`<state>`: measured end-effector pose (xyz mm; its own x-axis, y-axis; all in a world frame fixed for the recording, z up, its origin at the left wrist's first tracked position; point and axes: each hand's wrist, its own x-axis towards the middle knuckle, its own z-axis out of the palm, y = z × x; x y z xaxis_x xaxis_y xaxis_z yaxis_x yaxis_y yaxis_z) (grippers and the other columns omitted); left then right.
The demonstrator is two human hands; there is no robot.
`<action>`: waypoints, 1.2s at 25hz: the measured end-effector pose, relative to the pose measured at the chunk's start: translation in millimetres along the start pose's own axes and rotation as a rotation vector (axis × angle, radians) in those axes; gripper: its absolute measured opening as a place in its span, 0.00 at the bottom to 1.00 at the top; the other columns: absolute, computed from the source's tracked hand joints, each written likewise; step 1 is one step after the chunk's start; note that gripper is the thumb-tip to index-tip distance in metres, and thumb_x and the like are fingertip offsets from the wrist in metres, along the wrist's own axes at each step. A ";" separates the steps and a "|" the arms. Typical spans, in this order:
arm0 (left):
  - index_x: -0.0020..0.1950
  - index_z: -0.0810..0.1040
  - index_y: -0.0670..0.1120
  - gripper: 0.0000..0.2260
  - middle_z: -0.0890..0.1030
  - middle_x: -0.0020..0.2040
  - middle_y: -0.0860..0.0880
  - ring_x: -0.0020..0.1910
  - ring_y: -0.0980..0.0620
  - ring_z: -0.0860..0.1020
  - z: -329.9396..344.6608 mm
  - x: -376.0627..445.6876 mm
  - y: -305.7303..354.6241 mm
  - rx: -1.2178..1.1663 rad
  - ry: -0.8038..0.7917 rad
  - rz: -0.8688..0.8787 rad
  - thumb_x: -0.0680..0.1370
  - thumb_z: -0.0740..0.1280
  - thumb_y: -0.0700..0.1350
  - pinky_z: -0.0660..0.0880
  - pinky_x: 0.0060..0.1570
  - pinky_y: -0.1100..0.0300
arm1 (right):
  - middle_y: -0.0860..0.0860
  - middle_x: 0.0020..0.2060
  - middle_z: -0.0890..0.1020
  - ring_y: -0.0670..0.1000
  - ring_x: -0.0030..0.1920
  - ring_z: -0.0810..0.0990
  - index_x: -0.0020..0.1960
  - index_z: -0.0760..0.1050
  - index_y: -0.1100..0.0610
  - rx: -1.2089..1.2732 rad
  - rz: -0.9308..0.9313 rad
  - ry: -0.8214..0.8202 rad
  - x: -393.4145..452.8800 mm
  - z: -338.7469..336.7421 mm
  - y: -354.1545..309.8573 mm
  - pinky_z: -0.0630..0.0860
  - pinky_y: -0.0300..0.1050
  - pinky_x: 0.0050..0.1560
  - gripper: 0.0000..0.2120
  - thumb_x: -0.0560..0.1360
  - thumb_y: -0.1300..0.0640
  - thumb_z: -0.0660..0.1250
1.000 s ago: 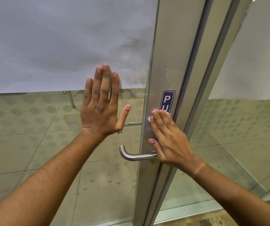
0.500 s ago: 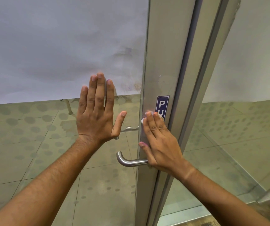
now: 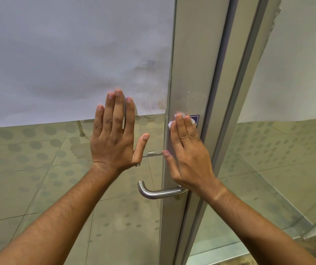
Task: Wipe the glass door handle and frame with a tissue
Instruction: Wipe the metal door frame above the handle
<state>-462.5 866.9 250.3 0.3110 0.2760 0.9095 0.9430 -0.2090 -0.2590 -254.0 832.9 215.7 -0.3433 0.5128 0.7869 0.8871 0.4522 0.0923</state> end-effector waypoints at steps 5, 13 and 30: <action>0.81 0.45 0.38 0.41 0.51 0.79 0.35 0.81 0.44 0.39 -1.6 -0.5 0.0 0.002 -0.010 0.003 0.80 0.58 0.61 0.42 0.80 0.47 | 0.61 0.78 0.54 0.58 0.80 0.51 0.78 0.55 0.65 -0.065 0.003 -0.097 -30.4 -6.9 7.1 0.50 0.54 0.79 0.34 0.78 0.52 0.62; 0.81 0.46 0.38 0.41 0.51 0.79 0.35 0.81 0.43 0.40 -1.5 -0.8 0.4 -0.012 0.000 0.009 0.80 0.59 0.60 0.43 0.80 0.46 | 0.62 0.78 0.51 0.59 0.80 0.49 0.77 0.54 0.67 -0.034 -0.006 -0.100 -21.3 -2.9 -6.7 0.50 0.54 0.79 0.35 0.78 0.52 0.64; 0.81 0.51 0.36 0.39 0.52 0.79 0.34 0.81 0.44 0.40 -2.2 0.4 0.7 0.013 0.015 -0.001 0.80 0.59 0.60 0.43 0.80 0.46 | 0.63 0.79 0.46 0.61 0.80 0.45 0.79 0.47 0.67 0.021 0.152 -0.079 -11.6 2.4 -19.7 0.47 0.55 0.79 0.36 0.80 0.49 0.58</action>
<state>-461.9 864.9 251.2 0.3082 0.2623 0.9144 0.9448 -0.1965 -0.2621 -268.3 819.7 203.3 -0.2294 0.6316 0.7406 0.9243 0.3799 -0.0376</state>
